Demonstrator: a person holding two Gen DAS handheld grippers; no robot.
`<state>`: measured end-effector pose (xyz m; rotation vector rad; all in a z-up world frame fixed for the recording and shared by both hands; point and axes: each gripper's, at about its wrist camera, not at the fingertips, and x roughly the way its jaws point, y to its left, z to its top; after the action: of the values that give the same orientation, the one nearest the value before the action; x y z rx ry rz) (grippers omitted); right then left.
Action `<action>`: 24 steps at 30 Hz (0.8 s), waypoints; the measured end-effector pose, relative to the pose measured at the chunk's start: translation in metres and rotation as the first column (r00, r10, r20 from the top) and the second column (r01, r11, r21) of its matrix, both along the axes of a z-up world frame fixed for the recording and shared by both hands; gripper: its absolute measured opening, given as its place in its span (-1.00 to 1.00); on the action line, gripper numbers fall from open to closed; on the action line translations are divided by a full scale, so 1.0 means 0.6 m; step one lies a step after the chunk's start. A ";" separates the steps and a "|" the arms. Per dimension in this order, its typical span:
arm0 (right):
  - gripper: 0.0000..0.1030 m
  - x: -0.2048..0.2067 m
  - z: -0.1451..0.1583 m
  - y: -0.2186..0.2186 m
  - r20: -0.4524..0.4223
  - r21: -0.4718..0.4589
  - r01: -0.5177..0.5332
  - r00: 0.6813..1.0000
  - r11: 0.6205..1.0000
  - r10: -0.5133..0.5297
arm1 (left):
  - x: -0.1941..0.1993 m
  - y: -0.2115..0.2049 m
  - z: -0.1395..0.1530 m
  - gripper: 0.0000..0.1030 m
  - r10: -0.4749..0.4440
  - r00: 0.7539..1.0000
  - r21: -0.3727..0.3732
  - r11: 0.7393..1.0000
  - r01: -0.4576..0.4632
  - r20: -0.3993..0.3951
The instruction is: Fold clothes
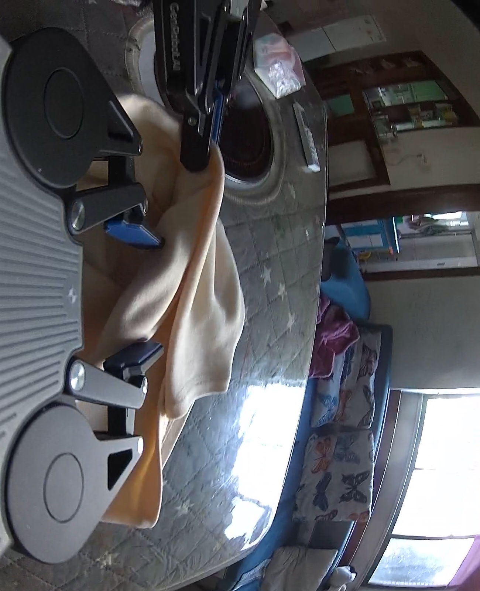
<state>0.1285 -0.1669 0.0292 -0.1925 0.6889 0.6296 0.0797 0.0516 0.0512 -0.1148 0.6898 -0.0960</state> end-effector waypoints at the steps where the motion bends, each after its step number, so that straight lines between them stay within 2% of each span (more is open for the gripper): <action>1: 0.14 0.000 0.000 0.005 0.009 -0.011 -0.010 1.000 1.000 0.011 | -0.001 -0.001 0.000 -0.75 -0.001 1.000 0.002 1.000 0.001 0.000; 4: 0.10 0.006 -0.008 0.024 0.021 -0.064 -0.022 1.000 0.998 0.023 | -0.003 -0.007 -0.002 -0.68 -0.003 1.000 0.011 1.000 0.003 -0.003; 6: -0.17 0.007 -0.016 0.031 0.031 -0.092 -0.019 0.999 0.996 0.022 | -0.005 -0.011 0.000 -0.49 -0.010 1.000 0.022 1.000 0.010 -0.001; 7: -0.44 0.007 -0.017 0.030 0.036 -0.098 -0.007 0.999 0.995 0.010 | -0.006 -0.012 0.000 -0.46 -0.014 1.000 0.028 1.000 0.014 0.001; 9: -0.62 0.003 -0.009 0.013 0.038 -0.065 0.031 0.999 0.997 -0.029 | -0.007 -0.010 -0.001 -0.26 -0.014 1.000 0.041 0.999 0.014 0.002; 11: -0.77 -0.009 0.006 -0.006 0.070 -0.041 0.066 0.996 0.997 -0.063 | -0.005 -0.009 -0.005 -0.26 -0.015 1.000 0.053 0.998 0.015 -0.002; 14: -0.80 -0.032 0.030 -0.039 0.143 -0.028 0.137 0.981 0.990 -0.131 | -0.005 -0.014 -0.009 -0.19 -0.024 1.000 0.069 0.997 0.024 -0.008; 18: -0.81 -0.067 0.058 -0.101 0.227 -0.029 0.264 0.941 0.964 -0.251 | -0.005 -0.028 -0.011 -0.09 -0.045 0.999 0.095 0.995 0.045 0.000; 20: -0.81 -0.083 0.061 -0.126 0.249 -0.038 0.315 0.922 0.948 -0.296 | -0.001 -0.038 -0.011 -0.09 -0.065 0.998 0.110 0.992 0.064 0.009; 23: -0.81 -0.101 0.053 -0.159 0.230 -0.042 0.371 0.907 0.928 -0.352 | 0.010 -0.055 -0.017 -0.10 -0.100 0.995 0.157 0.983 0.097 0.013; 24: -0.81 -0.107 0.047 -0.169 0.226 -0.050 0.390 0.901 0.920 -0.370 | 0.013 -0.057 -0.019 -0.25 -0.105 0.994 0.168 0.980 0.102 0.011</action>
<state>0.0640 -0.2684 0.0572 -0.2023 0.5287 0.1956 0.0873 0.0171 0.0400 0.0834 0.6814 -0.1387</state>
